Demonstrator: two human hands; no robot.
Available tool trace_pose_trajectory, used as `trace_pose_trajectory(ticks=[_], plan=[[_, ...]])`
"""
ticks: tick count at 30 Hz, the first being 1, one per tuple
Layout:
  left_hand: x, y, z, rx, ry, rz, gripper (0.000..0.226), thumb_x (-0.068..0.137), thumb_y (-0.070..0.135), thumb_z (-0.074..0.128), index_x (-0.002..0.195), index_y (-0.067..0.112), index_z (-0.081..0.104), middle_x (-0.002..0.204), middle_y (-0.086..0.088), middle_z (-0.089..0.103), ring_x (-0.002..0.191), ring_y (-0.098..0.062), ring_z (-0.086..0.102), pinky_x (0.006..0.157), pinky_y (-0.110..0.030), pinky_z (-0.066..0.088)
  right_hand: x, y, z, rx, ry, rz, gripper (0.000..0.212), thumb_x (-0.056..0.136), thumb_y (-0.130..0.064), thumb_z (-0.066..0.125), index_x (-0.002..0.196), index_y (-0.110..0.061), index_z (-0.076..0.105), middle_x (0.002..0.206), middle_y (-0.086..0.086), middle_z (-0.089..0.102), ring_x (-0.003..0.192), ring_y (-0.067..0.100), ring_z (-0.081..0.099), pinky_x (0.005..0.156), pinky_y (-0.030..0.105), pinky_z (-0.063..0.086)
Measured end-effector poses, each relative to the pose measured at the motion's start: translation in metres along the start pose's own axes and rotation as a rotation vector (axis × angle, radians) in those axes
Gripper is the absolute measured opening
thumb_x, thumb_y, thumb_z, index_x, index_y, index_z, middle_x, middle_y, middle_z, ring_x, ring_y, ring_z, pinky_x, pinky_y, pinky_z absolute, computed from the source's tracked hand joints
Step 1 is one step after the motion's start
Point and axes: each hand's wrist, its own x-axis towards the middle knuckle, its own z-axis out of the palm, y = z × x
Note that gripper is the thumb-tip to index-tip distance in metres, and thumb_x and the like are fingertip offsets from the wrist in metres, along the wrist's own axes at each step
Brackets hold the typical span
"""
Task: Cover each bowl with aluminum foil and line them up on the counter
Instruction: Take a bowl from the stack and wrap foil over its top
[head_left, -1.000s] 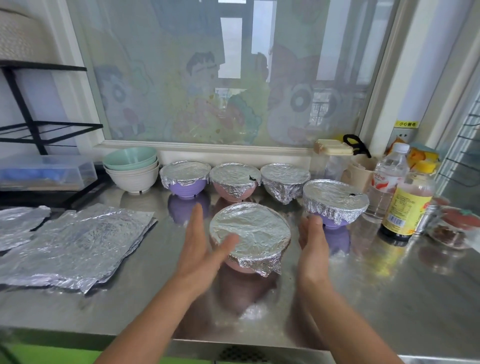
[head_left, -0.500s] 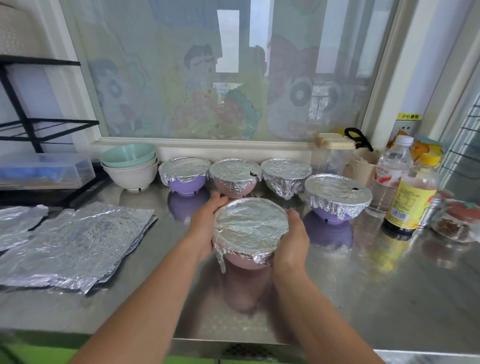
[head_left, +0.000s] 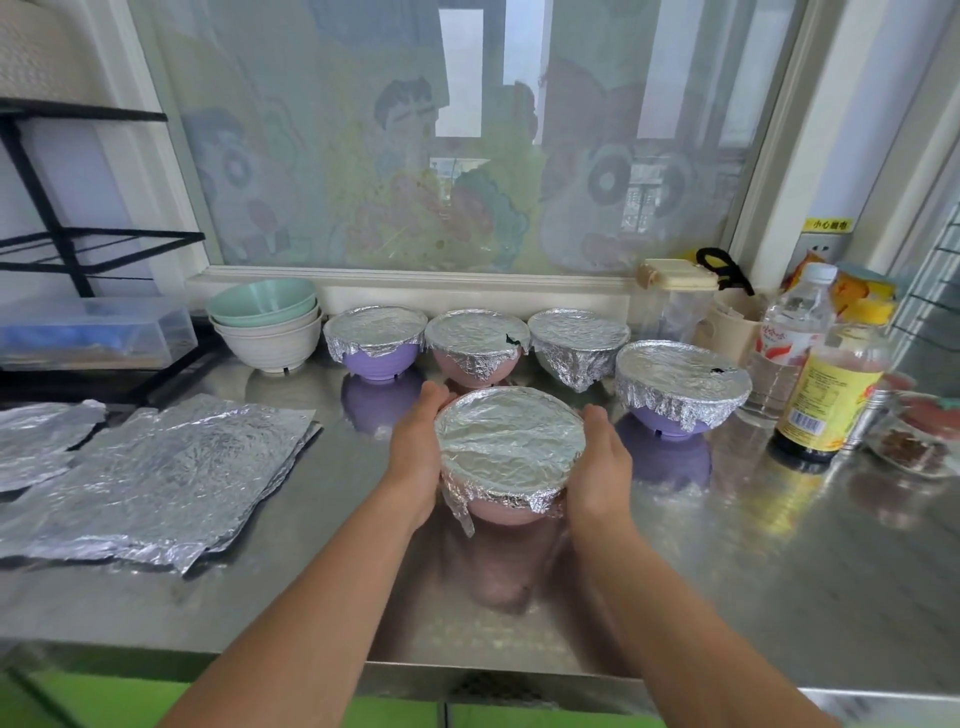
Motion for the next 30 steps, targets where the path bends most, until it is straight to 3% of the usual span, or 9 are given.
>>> trace_pose_trajectory(ticks=[1, 3, 6, 9, 11, 16, 24, 27, 30], plan=[[-0.005, 0.004, -0.002, 0.111, 0.044, 0.139, 0.021, 0.093, 0.033, 0.060, 0.080, 0.026, 0.074, 0.085, 0.012, 0.072, 0.088, -0.011, 0.063, 0.086, -0.033, 0.048, 0.001, -0.005, -0.010, -0.080, -0.014, -0.092, 0.056, 0.089, -0.053, 0.050, 0.133, -0.019, 0.058, 0.134, -0.003, 0.059, 0.127, 0.014, 0.052, 0.113, 0.043, 0.036], [-0.020, 0.009, -0.012, 0.375, 0.044, 0.519, 0.011, 0.092, 0.025, 0.062, 0.091, 0.028, 0.072, 0.094, 0.012, 0.070, 0.092, -0.007, 0.061, 0.089, -0.027, 0.046, 0.002, -0.018, -0.029, -0.237, -0.091, -0.409, 0.035, 0.094, -0.039, 0.057, 0.123, -0.022, 0.065, 0.122, -0.010, 0.062, 0.119, 0.011, 0.055, 0.108, 0.037, 0.041], [-0.051, 0.009, -0.024, 0.844, -0.183, 0.973, 0.014, 0.084, 0.030, 0.067, 0.089, 0.019, 0.076, 0.094, 0.007, 0.064, 0.093, -0.015, 0.056, 0.087, -0.022, 0.041, -0.003, -0.034, -0.050, -0.460, -0.416, -0.800, 0.019, 0.090, -0.033, 0.065, 0.100, -0.021, 0.076, 0.101, -0.010, 0.065, 0.101, 0.013, 0.061, 0.090, 0.032, 0.048], [-0.061, 0.005, -0.029, 0.995, -0.344, 0.998, 0.013, 0.082, 0.031, 0.069, 0.086, 0.021, 0.077, 0.091, 0.011, 0.058, 0.089, -0.017, 0.053, 0.084, -0.019, 0.039, -0.003, -0.031, -0.056, -0.647, -0.621, -1.003, 0.020, 0.087, -0.038, 0.069, 0.095, -0.023, 0.080, 0.094, -0.009, 0.064, 0.089, 0.014, 0.061, 0.079, 0.035, 0.047], [-0.058, 0.004, -0.032, 1.005, -0.386, 0.948, 0.012, 0.082, 0.031, 0.069, 0.087, 0.023, 0.077, 0.089, 0.011, 0.057, 0.088, -0.016, 0.052, 0.084, -0.019, 0.039, -0.001, -0.026, -0.058, -0.705, -0.635, -1.019, 0.020, 0.086, -0.042, 0.068, 0.095, -0.028, 0.079, 0.092, -0.011, 0.064, 0.086, 0.014, 0.058, 0.078, 0.036, 0.047], [-0.058, 0.006, -0.031, 1.104, -0.476, 0.957, 0.017, 0.088, 0.030, 0.062, 0.087, 0.017, 0.073, 0.087, 0.007, 0.058, 0.087, -0.016, 0.050, 0.082, -0.019, 0.038, -0.002, -0.027, -0.053, -0.768, -0.648, -1.069, 0.019, 0.087, -0.038, 0.065, 0.089, -0.024, 0.078, 0.088, -0.010, 0.062, 0.083, 0.012, 0.052, 0.078, 0.024, 0.042], [-0.074, -0.001, -0.018, 1.167, -0.363, 1.020, 0.024, 0.085, 0.041, 0.067, 0.091, 0.019, 0.072, 0.087, 0.008, 0.054, 0.085, -0.016, 0.049, 0.075, -0.024, 0.043, -0.013, -0.022, -0.046, -0.762, -0.608, -1.073, 0.020, 0.090, -0.032, 0.062, 0.091, -0.018, 0.077, 0.087, -0.008, 0.058, 0.085, 0.011, 0.048, 0.078, 0.020, 0.041], [-0.072, -0.003, -0.018, 1.175, -0.333, 1.029, 0.014, 0.085, 0.032, 0.066, 0.085, 0.018, 0.068, 0.085, 0.009, 0.053, 0.084, -0.015, 0.046, 0.072, -0.028, 0.043, -0.018, -0.021, -0.046, -0.751, -0.600, -1.068, 0.021, 0.090, -0.033, 0.063, 0.094, -0.018, 0.077, 0.089, -0.005, 0.059, 0.087, 0.012, 0.050, 0.079, 0.019, 0.042], [-0.064, 0.006, -0.026, 1.182, -0.395, 1.040, 0.014, 0.086, 0.029, 0.065, 0.082, 0.016, 0.068, 0.085, 0.006, 0.055, 0.083, -0.016, 0.045, 0.077, -0.021, 0.038, -0.009, -0.026, -0.058, -0.724, -0.585, -1.057, 0.025, 0.089, -0.036, 0.064, 0.097, -0.018, 0.078, 0.093, -0.005, 0.062, 0.090, 0.012, 0.053, 0.082, 0.018, 0.043]])
